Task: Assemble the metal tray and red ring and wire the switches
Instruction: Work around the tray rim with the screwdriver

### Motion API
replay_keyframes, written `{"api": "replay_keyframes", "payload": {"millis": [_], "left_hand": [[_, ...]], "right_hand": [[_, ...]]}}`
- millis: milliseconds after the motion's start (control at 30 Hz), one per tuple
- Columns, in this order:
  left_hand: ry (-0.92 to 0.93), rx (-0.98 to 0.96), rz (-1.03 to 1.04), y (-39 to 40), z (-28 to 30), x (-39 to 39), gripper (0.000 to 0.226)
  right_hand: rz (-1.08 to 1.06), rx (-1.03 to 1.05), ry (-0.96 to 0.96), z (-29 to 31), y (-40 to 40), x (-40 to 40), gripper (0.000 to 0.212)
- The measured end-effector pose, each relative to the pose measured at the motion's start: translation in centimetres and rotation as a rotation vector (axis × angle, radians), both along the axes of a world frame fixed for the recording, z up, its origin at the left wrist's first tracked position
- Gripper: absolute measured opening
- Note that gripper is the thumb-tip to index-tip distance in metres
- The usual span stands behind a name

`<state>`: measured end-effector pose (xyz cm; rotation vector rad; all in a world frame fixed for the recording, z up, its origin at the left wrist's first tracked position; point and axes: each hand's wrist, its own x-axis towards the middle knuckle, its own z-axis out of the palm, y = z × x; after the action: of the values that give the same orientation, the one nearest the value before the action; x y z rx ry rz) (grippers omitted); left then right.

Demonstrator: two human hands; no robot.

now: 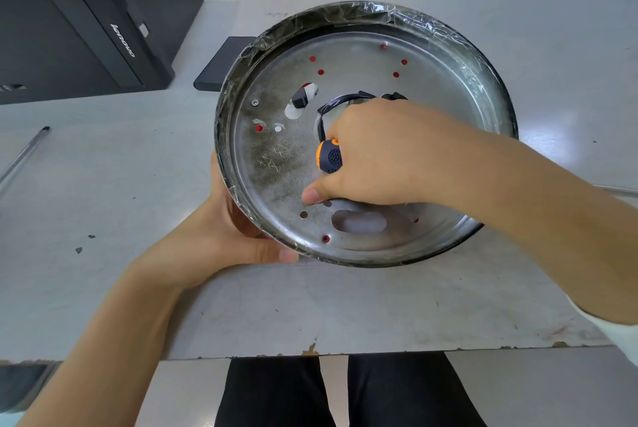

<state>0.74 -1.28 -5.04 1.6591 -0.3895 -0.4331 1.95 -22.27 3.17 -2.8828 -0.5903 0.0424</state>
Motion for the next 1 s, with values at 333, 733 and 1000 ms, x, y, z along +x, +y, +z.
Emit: {"api": "replay_keyframes", "payload": {"millis": [333, 733, 1000], "left_hand": [[-0.002, -0.026, -0.009, -0.2, 0.2, -0.2, 0.111], [0.036, -0.072, -0.047, -0.1, 0.4, -0.2, 0.124], [0.11, -0.192, 0.145, 0.6, 1.3, -0.2, 0.131]], "right_hand": [[0.001, -0.019, 0.014, 0.0, 0.2, 0.2, 0.058], [-0.022, -0.051, 0.168, -0.1, 0.0, 0.9, 0.059], [0.004, -0.077, 0.309, -0.9, -0.3, 0.7, 0.061]]}}
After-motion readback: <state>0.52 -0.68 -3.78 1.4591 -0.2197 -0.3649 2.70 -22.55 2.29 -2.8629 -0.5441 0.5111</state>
